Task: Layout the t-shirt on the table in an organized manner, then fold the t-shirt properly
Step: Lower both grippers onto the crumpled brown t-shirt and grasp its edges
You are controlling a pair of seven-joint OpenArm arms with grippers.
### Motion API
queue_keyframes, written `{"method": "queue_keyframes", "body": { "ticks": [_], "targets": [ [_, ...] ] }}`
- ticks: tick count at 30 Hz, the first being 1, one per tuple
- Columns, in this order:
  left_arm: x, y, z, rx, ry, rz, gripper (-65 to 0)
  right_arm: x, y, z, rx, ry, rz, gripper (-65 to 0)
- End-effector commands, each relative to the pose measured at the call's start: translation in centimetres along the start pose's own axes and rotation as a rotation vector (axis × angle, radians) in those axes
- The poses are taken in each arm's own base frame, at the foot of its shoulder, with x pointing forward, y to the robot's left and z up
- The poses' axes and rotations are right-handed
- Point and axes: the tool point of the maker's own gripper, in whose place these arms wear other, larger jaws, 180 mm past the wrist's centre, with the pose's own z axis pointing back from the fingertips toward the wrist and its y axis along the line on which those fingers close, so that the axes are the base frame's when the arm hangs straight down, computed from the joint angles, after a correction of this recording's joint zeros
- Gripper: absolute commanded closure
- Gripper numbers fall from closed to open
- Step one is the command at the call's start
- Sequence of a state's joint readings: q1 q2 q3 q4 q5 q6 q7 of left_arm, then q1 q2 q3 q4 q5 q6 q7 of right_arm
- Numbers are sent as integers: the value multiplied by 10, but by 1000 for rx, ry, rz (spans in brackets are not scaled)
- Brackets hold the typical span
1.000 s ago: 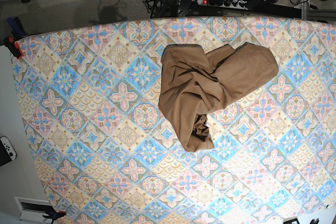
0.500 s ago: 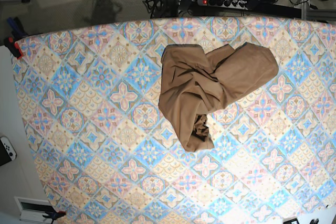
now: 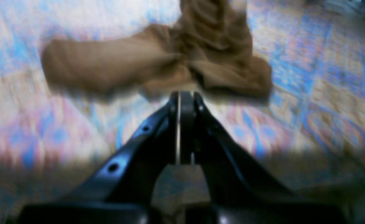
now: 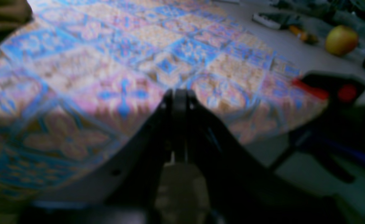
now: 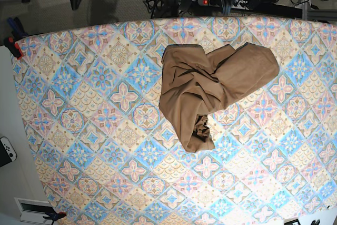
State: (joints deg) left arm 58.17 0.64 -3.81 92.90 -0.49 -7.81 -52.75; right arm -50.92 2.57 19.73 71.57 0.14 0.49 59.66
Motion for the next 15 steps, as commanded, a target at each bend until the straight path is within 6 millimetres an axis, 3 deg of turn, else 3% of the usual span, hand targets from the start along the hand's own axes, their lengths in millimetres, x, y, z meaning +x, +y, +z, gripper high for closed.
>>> {"method": "queue_keyframes", "body": {
  "ticks": [1, 8, 12, 15],
  "targets": [
    [17, -2, -2, -7, -21, -5, 0, 14, 5, 0, 25, -24, -7, 0],
    [83, -9, -53, -21, -21, 21, 0, 63, 39, -36, 122, 7, -50, -4],
    [87, -7, -72, -48, -7, 36, 0, 75, 62, -54, 196, 81, -91, -5],
    [79, -6, -81, -67, 43, 43, -21, 65, 76, -55, 249, 185, -106, -20]
  ]
}}
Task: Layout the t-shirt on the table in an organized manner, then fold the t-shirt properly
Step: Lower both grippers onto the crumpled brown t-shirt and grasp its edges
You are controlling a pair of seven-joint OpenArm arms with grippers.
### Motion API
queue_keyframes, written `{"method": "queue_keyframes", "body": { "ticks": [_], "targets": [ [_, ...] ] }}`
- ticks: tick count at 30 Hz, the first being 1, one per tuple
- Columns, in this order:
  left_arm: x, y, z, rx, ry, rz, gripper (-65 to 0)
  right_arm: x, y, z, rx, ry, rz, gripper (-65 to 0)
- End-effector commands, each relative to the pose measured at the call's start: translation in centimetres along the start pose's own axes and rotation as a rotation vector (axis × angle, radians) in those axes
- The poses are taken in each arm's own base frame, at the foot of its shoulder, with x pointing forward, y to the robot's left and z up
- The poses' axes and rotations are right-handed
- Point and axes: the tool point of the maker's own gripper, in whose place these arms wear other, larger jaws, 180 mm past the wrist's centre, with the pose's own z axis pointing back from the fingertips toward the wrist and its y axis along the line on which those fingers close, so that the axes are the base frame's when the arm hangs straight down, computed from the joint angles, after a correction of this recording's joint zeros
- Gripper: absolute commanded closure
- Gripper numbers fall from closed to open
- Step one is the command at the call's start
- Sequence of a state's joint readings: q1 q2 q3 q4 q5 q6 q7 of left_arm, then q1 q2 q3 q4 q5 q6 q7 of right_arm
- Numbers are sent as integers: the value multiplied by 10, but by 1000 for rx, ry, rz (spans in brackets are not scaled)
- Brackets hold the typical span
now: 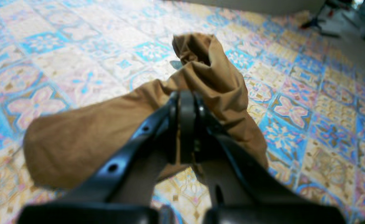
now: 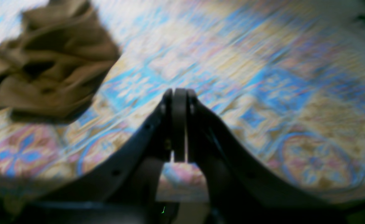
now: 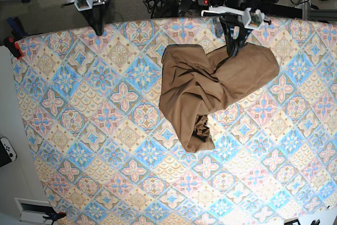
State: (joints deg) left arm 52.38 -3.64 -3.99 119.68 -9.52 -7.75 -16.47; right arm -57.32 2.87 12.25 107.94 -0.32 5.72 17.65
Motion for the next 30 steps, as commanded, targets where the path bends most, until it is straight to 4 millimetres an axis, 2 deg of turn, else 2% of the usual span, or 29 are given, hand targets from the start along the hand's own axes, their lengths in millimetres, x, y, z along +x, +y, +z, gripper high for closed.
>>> {"method": "queue_keyframes", "body": {
  "ticks": [1, 4, 6, 8, 12, 17, 25, 30],
  "targets": [
    [4, 0, 2, -3, -1, -2, -47, 4, 4, 2, 13, 2, -8, -46],
    [9, 19, -5, 15, -3, -63, -91, -8, 14, -1, 43, 73, -26, -176],
    [10, 37, -8, 59, 18, -84, -102, -7, 18, -9, 50, 73, -30, -259],
    [9, 53, -11, 99, 49, -94, -108, -7, 18, -15, 53, 75, -27, -310],
    [-3, 87, -12, 162, 182, -101, -135, -2, 40, -34, 113, 87, -44, -343],
    [-13, 105, -12, 173, 290, -131, -139, -11, 77, -59, 276, 192, -13, -361],
    [-17, 108, -11, 171, 330, -155, -139, -2, 126, -95, 446, 260, 37, -368],
    [-18, 108, -11, 171, 331, -157, -139, 17, 140, -115, 517, 285, -105, -364]
  ]
}}
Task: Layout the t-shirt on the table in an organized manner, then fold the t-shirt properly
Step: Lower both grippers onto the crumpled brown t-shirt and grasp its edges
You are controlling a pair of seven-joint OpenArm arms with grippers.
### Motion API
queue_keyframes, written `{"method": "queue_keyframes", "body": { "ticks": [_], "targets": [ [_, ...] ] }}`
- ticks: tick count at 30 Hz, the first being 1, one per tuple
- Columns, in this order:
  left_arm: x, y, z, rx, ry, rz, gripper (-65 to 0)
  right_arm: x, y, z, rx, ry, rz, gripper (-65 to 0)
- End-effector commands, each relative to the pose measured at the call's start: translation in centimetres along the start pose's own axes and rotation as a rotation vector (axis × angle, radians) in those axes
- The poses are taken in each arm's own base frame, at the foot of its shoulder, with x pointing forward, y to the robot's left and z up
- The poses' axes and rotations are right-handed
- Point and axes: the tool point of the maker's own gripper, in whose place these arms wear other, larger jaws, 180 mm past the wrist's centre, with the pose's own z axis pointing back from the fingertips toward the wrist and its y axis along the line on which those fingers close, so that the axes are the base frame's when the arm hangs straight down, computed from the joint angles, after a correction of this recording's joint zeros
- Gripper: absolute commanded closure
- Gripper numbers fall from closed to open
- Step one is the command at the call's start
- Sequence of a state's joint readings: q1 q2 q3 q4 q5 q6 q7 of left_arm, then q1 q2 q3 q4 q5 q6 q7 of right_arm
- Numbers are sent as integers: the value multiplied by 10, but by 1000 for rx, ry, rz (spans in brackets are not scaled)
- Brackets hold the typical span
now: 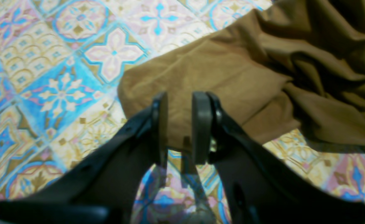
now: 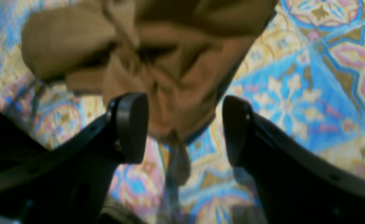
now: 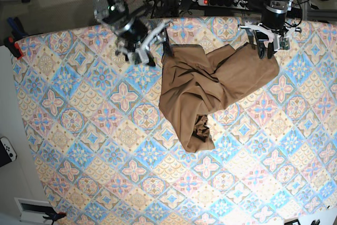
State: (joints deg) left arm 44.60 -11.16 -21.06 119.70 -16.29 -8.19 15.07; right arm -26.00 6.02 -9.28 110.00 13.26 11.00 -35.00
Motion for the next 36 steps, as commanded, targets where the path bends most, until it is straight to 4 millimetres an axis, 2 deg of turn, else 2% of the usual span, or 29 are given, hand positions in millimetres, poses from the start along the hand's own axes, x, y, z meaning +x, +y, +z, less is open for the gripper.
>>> {"method": "queue_keyframes", "body": {
  "ticks": [1, 6, 7, 8, 14, 18, 21, 25, 28, 33, 36],
  "targets": [
    [9, 1, 3, 0, -34, -7, -139, 22, 1, -2, 27, -61, -10, -364],
    [8, 1, 3, 1, -32, -8, -139, 80, -6, -16, 60, -173, 26, -364],
    [8, 1, 3, 1, -32, -8, -139, 88, -7, -18, 59, -188, 39, -364],
    [8, 1, 3, 1, -32, -8, -139, 87, -9, -19, 57, -183, 38, -364],
    [4, 1, 2, 1, -9, -6, -139, 60, -20, -29, 39, -111, 10, -364],
    [4, 1, -2, 1, 12, -5, -135, 25, -24, -32, 28, -31, -34, -364],
    [2, 1, -3, 1, 23, -5, -135, 13, -26, -33, 23, -1, -48, -364],
    [2, 1, -3, 1, 23, -5, -135, -14, -34, -36, 8, 68, -66, -364],
    [2, 1, -3, 1, 23, -5, -135, -20, -39, -35, 4, 71, -56, -363],
    [8, 0, -6, 1, 8, -6, -134, -37, -24, -35, 36, 83, -74, -363],
    [7, 0, -6, -1, 8, -6, -134, -50, -5, -40, 84, 121, -69, -363]
  ]
}}
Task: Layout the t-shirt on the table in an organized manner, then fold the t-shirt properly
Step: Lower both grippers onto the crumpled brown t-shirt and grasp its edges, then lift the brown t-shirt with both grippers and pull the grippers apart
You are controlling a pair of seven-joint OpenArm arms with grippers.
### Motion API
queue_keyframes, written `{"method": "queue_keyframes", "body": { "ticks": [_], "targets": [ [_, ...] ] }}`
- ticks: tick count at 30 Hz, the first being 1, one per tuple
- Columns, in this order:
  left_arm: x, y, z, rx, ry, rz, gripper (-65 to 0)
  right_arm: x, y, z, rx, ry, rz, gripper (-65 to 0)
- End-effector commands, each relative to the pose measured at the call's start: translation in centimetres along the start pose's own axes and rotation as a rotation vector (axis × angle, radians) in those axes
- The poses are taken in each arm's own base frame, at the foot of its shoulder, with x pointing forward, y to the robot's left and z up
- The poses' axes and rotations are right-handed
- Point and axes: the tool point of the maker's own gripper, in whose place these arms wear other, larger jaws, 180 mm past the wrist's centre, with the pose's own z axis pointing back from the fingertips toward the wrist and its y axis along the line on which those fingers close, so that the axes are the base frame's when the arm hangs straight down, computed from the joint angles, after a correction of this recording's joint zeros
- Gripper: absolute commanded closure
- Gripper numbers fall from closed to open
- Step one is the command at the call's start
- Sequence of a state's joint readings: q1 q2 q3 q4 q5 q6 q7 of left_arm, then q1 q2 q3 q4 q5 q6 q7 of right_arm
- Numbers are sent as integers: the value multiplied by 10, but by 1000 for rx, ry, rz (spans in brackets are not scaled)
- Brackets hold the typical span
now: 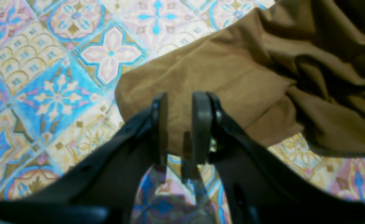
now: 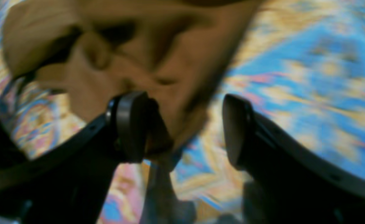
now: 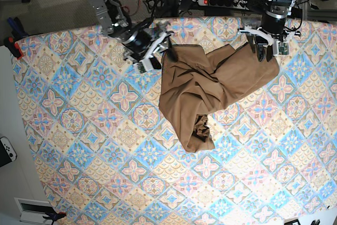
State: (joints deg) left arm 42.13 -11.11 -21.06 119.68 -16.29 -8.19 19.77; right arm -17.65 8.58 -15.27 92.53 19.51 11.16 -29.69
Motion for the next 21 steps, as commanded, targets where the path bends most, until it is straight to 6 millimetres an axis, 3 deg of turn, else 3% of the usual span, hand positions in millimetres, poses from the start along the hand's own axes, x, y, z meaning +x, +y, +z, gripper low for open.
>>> {"method": "queue_keyframes", "body": {
  "ticks": [1, 4, 6, 11, 12, 14, 17, 21],
  "targets": [
    [8, 0, 2, 0, -31, -7, -134, -11, 9, -1, 25, 42, 0, -363],
    [8, 0, 2, 0, -31, -7, -134, -19, 20, -3, 54, 64, 5, -350],
    [8, 0, 2, 0, -31, -7, -134, -21, 21, -4, 55, 69, 3, -299],
    [6, 1, 2, 2, -24, -5, -134, -19, 17, -3, 44, 67, 2, -47],
    [4, 2, 1, 3, -20, -4, -134, -16, 12, -2, 30, 57, -2, 0],
    [4, 2, 1, 4, -19, -5, -134, -10, -7, 3, -17, 45, -17, 0],
    [4, 2, 1, 4, -19, -5, -134, 9, -53, 23, -141, 32, -42, 0],
    [4, 1, 1, 2, -19, -5, -134, 49, -92, 57, -266, -51, -35, 0]
  ]
}}
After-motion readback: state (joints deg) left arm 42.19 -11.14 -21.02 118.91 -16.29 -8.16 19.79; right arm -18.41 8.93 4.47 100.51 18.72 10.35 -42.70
